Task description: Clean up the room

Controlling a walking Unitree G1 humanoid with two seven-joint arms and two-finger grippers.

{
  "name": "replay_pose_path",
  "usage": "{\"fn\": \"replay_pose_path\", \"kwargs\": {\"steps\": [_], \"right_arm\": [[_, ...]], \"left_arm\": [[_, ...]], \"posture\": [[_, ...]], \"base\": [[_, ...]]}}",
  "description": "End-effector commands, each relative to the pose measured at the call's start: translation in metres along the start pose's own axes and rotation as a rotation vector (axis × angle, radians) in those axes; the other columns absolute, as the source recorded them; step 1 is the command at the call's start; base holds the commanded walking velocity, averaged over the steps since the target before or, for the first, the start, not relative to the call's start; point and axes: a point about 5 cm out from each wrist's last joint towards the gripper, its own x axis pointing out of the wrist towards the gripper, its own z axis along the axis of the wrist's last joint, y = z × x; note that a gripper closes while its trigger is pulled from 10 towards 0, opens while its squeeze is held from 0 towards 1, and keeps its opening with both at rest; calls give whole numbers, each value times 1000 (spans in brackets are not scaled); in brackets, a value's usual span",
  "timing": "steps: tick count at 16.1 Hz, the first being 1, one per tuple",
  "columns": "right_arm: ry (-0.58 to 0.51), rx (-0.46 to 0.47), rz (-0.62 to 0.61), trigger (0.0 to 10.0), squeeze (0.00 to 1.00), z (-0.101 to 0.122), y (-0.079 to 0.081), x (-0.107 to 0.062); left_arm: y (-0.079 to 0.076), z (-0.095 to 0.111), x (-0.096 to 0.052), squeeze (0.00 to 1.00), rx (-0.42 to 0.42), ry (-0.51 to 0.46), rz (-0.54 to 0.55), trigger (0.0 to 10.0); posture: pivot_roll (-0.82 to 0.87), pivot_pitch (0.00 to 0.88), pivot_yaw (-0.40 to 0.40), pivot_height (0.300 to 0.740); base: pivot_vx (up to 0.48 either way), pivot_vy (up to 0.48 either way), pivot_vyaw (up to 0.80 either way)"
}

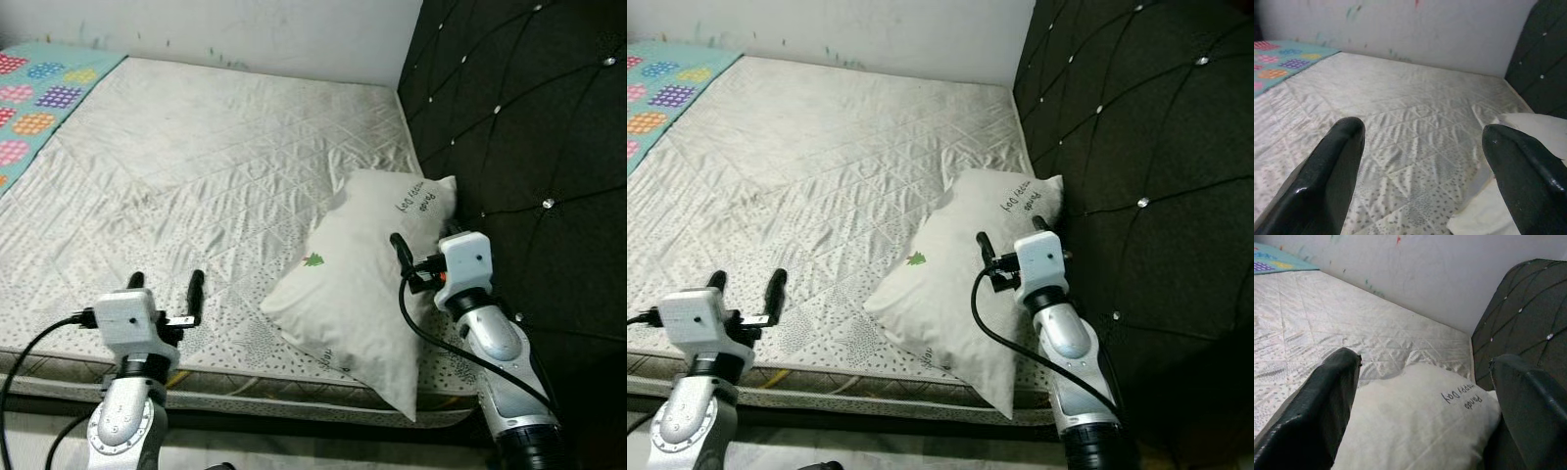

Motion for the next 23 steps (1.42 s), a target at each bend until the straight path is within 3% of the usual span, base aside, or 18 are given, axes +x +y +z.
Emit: {"fn": "replay_pose_path", "kwargs": {"steps": [1, 4, 7, 14, 23], "right_arm": [[16, 6, 5, 10000, 0, -5, 3, -3], [35, 25, -8, 10000, 0, -11, 8, -12], [79, 52, -52, 10000, 0, -19, -2, -20], [93, 56, -94, 10000, 0, -20, -7, -28], [131, 94, -120, 10000, 0, -24, -7, -41]], "left_arm": [[2, 5, 0, 0, 16, -14, 4, 10000], [7, 6, 0, 0, 33, -6, 4, 10000], [9, 5, -2, 0, 29, 13, 13, 10000], [7, 5, 1, 0, 26, 27, -10, 10000], [12, 8, -5, 0, 26, 50, -7, 10000]], "posture": [[47, 103, -88, 740], [46, 114, -74, 740], [37, 132, -70, 740], [23, 158, -43, 740], [37, 213, -35, 740]], "base": [[0, 0, 0], [0, 0, 0], [0, 0, 0], [0, 0, -800], [0, 0, 0]]}}
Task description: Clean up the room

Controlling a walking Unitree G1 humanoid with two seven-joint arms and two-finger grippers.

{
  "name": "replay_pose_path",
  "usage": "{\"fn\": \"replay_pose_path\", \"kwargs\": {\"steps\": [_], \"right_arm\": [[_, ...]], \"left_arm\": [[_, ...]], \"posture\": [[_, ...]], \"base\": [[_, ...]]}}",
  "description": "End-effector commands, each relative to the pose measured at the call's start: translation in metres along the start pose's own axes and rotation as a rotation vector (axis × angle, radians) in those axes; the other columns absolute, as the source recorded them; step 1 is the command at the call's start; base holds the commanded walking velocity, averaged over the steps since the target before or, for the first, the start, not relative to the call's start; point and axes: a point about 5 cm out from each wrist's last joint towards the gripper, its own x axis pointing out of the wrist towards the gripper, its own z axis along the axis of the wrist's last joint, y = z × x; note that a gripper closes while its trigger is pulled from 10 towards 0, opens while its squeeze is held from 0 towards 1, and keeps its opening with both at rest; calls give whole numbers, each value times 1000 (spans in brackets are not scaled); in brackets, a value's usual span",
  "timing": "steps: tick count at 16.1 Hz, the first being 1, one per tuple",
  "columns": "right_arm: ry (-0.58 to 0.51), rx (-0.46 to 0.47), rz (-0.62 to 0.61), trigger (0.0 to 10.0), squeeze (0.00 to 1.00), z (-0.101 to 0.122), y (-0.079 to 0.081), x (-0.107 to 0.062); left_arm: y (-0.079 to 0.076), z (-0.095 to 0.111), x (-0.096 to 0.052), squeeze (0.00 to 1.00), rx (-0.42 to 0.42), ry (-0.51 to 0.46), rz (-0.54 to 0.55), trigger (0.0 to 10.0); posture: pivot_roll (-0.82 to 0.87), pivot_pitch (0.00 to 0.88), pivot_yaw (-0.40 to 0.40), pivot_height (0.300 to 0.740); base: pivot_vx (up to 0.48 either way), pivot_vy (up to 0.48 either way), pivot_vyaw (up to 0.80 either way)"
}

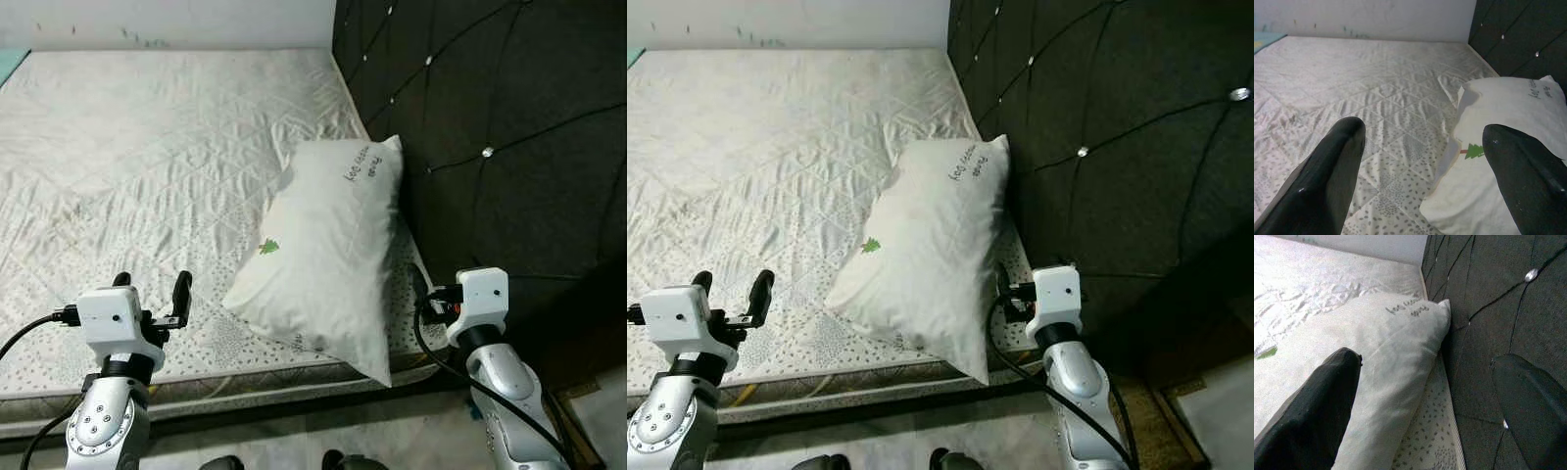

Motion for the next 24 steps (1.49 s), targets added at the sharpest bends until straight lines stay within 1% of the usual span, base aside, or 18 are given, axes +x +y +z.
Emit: {"fn": "replay_pose_path", "kwargs": {"steps": [1, 5, 10, 12, 15, 20, 24], "right_arm": [[11, 13, -15, 10000, 0, -1, -4, -4], [37, 28, -19, 10000, 0, -4, -3, -7], [42, 40, -12, 10000, 0, -3, -2, -8], [42, 43, -7, 10000, 0, -3, -1, -8], [34, 41, 4, 10000, 0, -2, 0, -8], [23, 28, 16, 10000, 0, 0, 0, -5], [0, -5, 48, 10000, 0, 4, 4, -2]], "left_arm": [[2, 2, -3, 0, 7, 5, 2, 10000], [1, 2, -3, 0, 7, 13, -11, 10000], [0, 3, -3, 0, 7, 21, -16, 10000], [0, 3, -3, 0, 8, 21, -18, 10000], [-1, 3, -3, 0, 10, 19, -13, 10000], [-1, 3, -2, 0, 1, 17, -11, 10000], [-3, 3, -3, 0, -10, 15, -29, 10000]], "posture": [[36, 216, -34, 740], [37, 230, -25, 735], [39, 236, -26, 685], [39, 236, -26, 660], [38, 231, -25, 611], [32, 220, -30, 607], [32, 214, -36, 607]], "base": [[0, 0, 0], [0, 0, 0], [0, 0, 0], [0, 0, 0], [0, 0, 0], [0, 0, 0], [0, 0, 0]]}}
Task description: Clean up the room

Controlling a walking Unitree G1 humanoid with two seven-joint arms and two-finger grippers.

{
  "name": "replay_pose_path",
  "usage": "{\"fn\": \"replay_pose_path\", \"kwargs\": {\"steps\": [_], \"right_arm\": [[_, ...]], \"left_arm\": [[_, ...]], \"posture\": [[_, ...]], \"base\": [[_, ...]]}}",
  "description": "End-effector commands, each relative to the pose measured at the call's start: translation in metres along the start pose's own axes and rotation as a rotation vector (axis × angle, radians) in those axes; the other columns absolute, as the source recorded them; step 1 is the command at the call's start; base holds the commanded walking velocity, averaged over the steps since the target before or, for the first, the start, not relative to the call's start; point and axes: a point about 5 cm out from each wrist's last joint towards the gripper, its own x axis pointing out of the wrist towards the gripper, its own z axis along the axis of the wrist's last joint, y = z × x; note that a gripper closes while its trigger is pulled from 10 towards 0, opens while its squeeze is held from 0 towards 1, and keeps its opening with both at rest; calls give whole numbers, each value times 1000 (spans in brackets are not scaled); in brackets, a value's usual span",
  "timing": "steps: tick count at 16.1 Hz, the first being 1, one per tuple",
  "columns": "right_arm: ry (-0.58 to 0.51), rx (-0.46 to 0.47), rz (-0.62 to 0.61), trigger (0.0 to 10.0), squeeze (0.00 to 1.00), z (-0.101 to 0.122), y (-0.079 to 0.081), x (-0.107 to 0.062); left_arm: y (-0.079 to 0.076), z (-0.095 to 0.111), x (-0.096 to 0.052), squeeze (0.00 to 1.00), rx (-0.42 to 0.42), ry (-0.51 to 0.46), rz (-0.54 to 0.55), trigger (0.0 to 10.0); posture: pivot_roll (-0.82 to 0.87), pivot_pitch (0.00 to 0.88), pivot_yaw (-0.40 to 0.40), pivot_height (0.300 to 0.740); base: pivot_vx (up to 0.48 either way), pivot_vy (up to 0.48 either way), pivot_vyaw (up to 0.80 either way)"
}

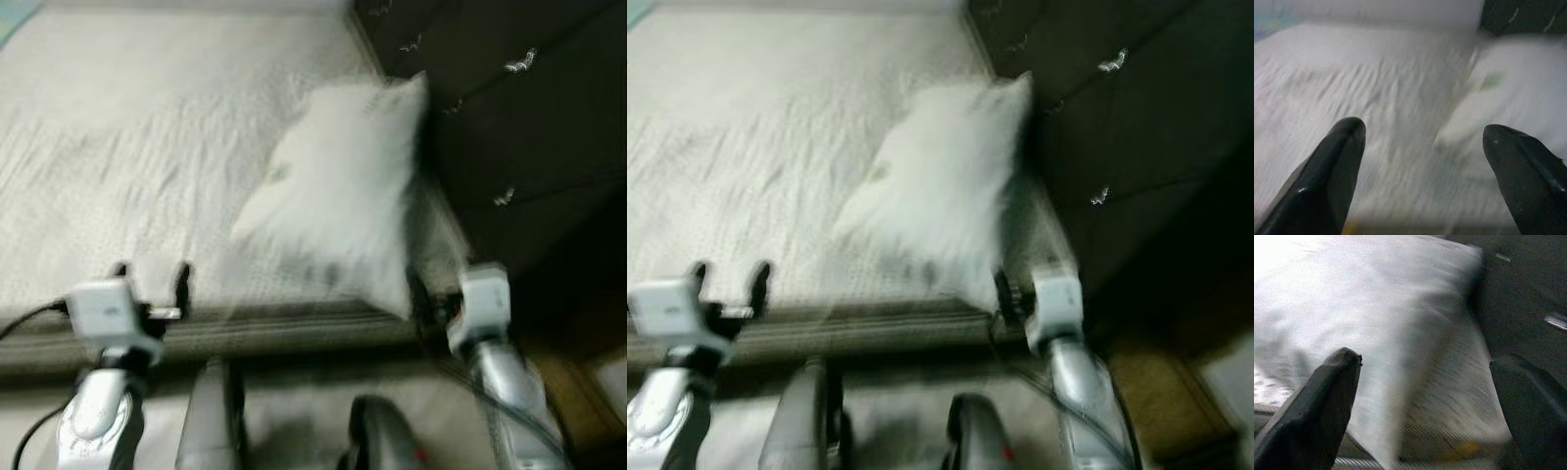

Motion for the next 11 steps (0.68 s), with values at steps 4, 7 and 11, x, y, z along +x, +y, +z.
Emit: {"fn": "replay_pose_path", "kwargs": {"steps": [4, 7, 11], "right_arm": [[16, 1, 13, 10000, 0, -5, 1, -6], [20, -10, 12, 10000, 0, -6, 0, -7], [22, -18, 5, 10000, 0, -6, -1, -5]], "left_arm": [[-4, 0, 0, 0, -14, 1, -36, 10000], [-5, 1, 0, 0, -22, 0, -47, 10000], [-7, 2, 0, 0, -30, -1, -61, 10000]], "posture": [[30, 220, -37, 607], [28, 228, -38, 607], [30, 234, -37, 607]], "base": [[70, 0, 0], [345, 0, 0], [367, 0, 0]]}}
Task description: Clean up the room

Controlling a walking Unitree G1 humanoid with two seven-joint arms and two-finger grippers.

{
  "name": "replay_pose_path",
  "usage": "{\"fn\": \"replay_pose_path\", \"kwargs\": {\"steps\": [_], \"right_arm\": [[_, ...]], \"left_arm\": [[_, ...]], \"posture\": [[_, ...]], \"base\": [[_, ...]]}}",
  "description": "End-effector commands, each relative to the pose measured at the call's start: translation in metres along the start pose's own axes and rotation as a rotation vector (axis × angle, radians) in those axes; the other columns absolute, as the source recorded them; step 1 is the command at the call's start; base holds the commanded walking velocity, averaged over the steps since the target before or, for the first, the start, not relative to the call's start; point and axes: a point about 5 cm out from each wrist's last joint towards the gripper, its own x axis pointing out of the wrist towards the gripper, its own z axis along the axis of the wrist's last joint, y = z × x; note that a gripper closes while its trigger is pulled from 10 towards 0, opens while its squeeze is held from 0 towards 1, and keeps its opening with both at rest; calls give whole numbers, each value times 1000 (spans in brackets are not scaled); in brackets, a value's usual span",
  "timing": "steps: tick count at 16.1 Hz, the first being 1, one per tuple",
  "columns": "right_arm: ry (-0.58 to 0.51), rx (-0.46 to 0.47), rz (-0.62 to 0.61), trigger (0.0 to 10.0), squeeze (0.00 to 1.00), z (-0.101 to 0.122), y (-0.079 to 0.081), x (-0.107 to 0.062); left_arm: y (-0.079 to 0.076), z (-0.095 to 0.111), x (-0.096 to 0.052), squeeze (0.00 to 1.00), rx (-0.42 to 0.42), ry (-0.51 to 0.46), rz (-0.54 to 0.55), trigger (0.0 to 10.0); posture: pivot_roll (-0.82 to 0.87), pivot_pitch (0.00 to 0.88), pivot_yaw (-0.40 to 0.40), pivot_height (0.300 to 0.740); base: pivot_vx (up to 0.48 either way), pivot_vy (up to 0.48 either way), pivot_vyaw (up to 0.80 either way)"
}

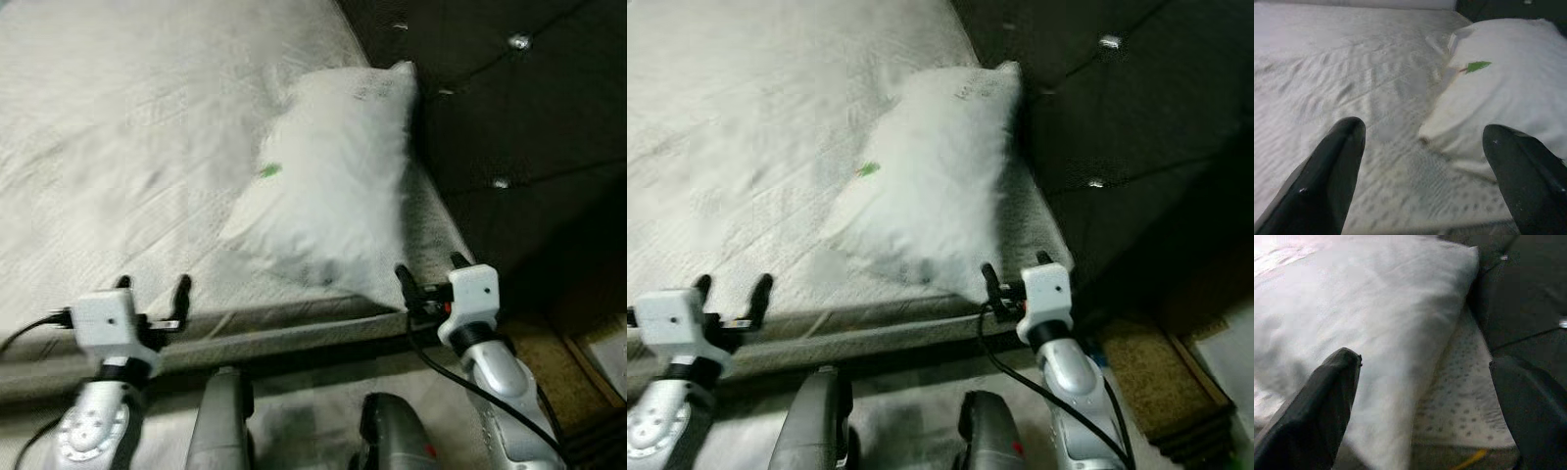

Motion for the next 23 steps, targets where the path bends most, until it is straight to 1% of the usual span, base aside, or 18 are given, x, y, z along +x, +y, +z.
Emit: {"fn": "replay_pose_path", "kwargs": {"steps": [1, 3, 6, 12, 14, 18, 19, 20, 21, 22, 23], "right_arm": [[25, -10, -29, 10000, 0, -5, -8, -5], [25, -11, -26, 10000, 0, -5, -7, -5], [27, -12, -26, 10000, 0, -6, -7, -5], [28, -27, -14, 10000, 0, -7, -6, -5], [20, -25, -7, 10000, 0, -7, -5, -5], [27, -20, 11, 10000, 0, -7, -3, -2], [18, -56, 36, 10000, 0, -5, 0, 2], [14, -78, 62, 10000, 0, -4, 4, 5], [1, -89, 99, 10000, 0, -1, 11, 8], [-3, -84, 117, 10000, 0, 0, 14, 9], [5, -73, 145, 10000, 0, -1, 17, 10]], "left_arm": [[-8, 2, 0, 0, -19, -6, -37, 10000], [-8, 1, 0, 0, -13, -2, -31, 10000], [-7, 1, 1, 0, -3, -5, -9, 10000], [-7, 0, 2, 0, -4, 3, -10, 10000], [-7, 0, 2, 0, -4, 3, -9, 10000], [-8, 0, 3, 0, -3, 0, -4, 10000], [-8, 0, 3, 0, -2, -2, -2, 10000], [-8, 1, 4, 0, -1, -4, -2, 10000], [-8, 1, 4, 0, 0, -6, -2, 10000], [-8, 1, 4, 0, 0, -6, 0, 10000], [-8, 1, 4, 0, -1, -5, 2, 10000]], "posture": [[30, 234, -37, 607], [30, 234, -37, 607], [31, 235, -37, 607], [31, 235, -36, 607], [31, 235, -36, 577], [27, 236, -37, 577], [27, 236, -37, 577], [28, 238, -38, 577], [28, 238, -38, 577], [28, 238, -38, 577], [35, 239, -35, 577]], "base": [[405, 0, 0], [343, 0, 0], [0, 0, 0], [0, 0, 0], [0, 0, 0], [0, 0, 0], [0, 0, 0], [0, 0, 800], [0, 0, 800], [0, 0, 800], [0, 0, 0]]}}
